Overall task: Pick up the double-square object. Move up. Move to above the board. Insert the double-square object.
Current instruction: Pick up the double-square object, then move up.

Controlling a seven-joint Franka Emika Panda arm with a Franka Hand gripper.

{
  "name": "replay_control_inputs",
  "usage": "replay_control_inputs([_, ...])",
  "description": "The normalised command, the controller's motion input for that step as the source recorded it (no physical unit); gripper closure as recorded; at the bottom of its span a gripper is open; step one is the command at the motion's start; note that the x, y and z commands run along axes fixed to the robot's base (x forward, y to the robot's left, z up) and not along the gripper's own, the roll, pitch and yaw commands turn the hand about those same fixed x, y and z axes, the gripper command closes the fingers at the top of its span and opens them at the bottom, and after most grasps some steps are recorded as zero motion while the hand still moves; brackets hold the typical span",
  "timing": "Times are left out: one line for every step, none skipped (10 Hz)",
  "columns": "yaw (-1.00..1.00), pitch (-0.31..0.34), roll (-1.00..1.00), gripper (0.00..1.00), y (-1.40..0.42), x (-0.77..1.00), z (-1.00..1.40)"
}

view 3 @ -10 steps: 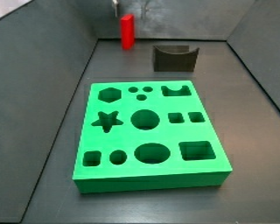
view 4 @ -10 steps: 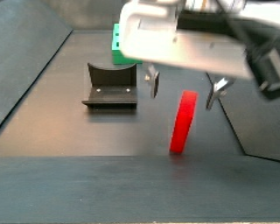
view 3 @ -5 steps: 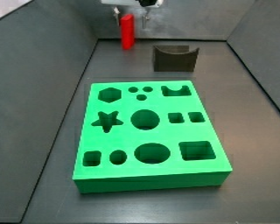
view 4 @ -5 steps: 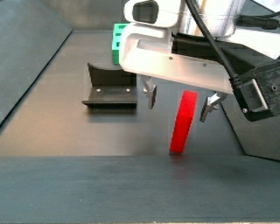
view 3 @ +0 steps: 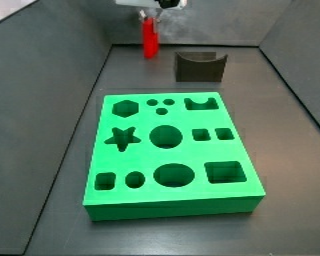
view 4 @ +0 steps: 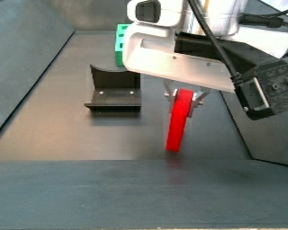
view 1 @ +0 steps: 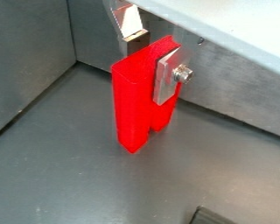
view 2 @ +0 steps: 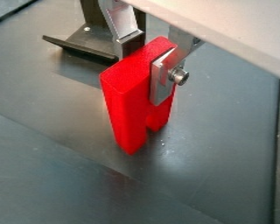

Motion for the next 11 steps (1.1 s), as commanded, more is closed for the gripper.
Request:
replay_control_inputs([0.00,0.000,0.00,1.00,0.00,0.00,0.00])
replay_control_inputs([0.00,0.000,0.00,1.00,0.00,0.00,0.00])
replay_control_inputs([0.00,0.000,0.00,1.00,0.00,0.00,0.00])
replay_control_inputs([0.00,0.000,0.00,1.00,0.00,0.00,0.00])
replay_control_inputs([0.00,0.000,0.00,1.00,0.00,0.00,0.00])
replay_control_inputs([0.00,0.000,0.00,1.00,0.00,0.00,0.00])
replay_control_inputs([0.00,0.000,0.00,1.00,0.00,0.00,0.83])
replay_control_inputs([-0.01,-0.009,0.00,1.00,0.02,0.03,0.84])
replay_control_inputs([-0.02,0.014,0.00,1.00,0.01,0.01,0.74])
replay_control_inputs([-0.02,0.023,-0.01,1.00,0.01,0.00,0.59])
replay_control_inputs([-0.02,0.029,-0.01,1.00,0.01,-0.01,0.37])
